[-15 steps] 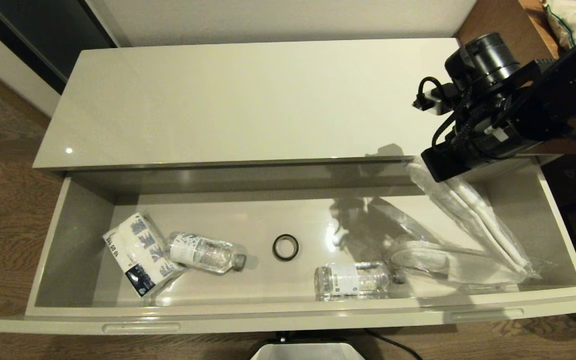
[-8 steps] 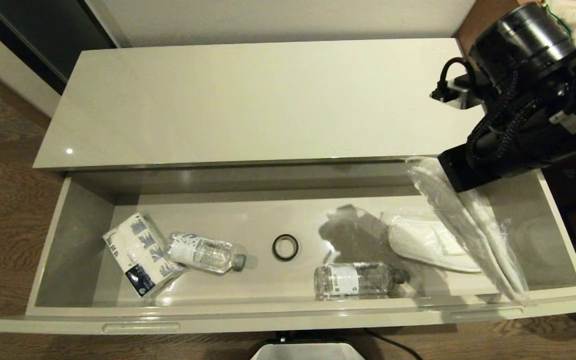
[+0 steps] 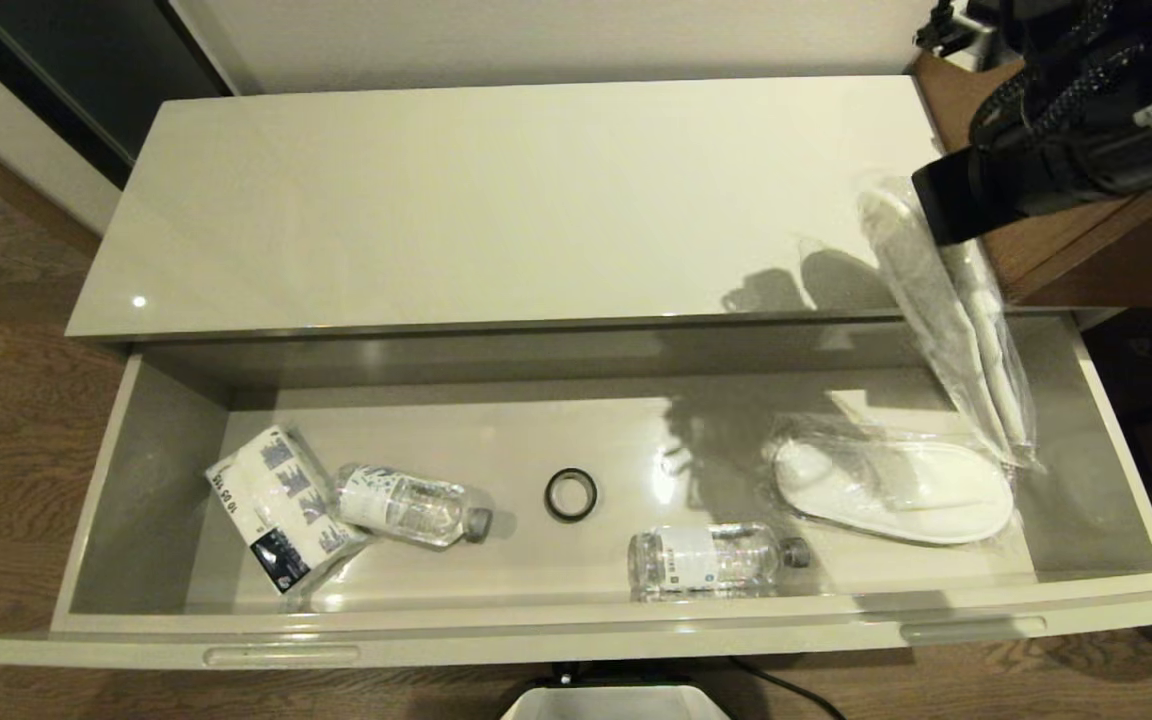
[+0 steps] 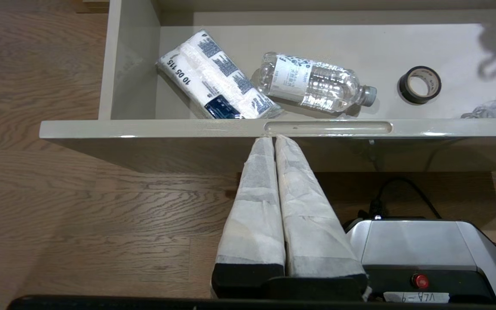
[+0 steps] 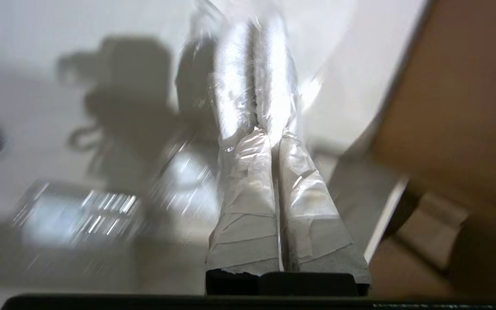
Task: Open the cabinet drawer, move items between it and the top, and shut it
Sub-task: Place the disposable slippers on the table
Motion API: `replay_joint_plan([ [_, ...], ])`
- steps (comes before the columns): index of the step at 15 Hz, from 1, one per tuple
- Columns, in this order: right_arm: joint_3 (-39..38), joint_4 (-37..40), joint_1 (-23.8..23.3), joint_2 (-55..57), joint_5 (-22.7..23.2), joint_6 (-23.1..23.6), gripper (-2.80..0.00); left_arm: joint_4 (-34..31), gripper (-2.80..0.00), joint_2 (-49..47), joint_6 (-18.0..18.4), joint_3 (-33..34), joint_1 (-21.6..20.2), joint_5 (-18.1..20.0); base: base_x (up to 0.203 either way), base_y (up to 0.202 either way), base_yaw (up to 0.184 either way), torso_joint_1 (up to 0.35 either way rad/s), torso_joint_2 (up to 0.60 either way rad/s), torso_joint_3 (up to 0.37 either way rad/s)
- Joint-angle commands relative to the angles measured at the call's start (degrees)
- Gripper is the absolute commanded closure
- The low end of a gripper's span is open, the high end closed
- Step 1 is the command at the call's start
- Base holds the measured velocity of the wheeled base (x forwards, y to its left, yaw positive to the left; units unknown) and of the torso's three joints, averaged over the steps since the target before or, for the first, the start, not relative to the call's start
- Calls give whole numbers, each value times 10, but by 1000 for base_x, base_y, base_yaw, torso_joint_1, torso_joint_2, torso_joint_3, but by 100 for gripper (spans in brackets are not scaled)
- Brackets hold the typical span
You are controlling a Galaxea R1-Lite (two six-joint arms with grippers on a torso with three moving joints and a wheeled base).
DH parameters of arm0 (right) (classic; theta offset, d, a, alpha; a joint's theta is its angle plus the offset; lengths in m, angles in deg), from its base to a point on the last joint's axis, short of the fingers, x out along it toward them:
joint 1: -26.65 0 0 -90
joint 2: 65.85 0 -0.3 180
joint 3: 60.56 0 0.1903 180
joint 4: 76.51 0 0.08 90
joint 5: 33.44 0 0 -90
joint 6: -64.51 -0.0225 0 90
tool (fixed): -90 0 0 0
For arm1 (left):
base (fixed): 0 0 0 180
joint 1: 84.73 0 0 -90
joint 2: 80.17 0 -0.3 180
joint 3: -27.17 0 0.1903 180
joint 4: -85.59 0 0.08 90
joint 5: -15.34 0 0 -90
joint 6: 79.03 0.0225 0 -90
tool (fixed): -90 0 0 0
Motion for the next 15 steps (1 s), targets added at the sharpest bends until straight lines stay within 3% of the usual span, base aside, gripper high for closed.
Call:
replay_joint_plan([
  [1, 0, -173, -30, 52, -3, 77, 0, 0, 0, 0, 0, 0, 0, 0, 0, 0, 0, 0, 0, 0],
  [4, 1, -320, -40, 94, -19, 147, 0, 0, 0, 0, 0, 0, 0, 0, 0, 0, 0, 0, 0, 0],
  [7, 2, -348, -40, 90, -22, 170, 0, 0, 0, 0, 0, 0, 0, 0, 0, 0, 0, 0, 0, 0],
  [11, 1, -441, -43, 100, -20, 219, 0, 0, 0, 0, 0, 0, 0, 0, 0, 0, 0, 0, 0, 0],
  [15, 1, -506, -68, 139, -13, 241, 0, 0, 0, 0, 0, 0, 0, 0, 0, 0, 0, 0, 0, 0],
])
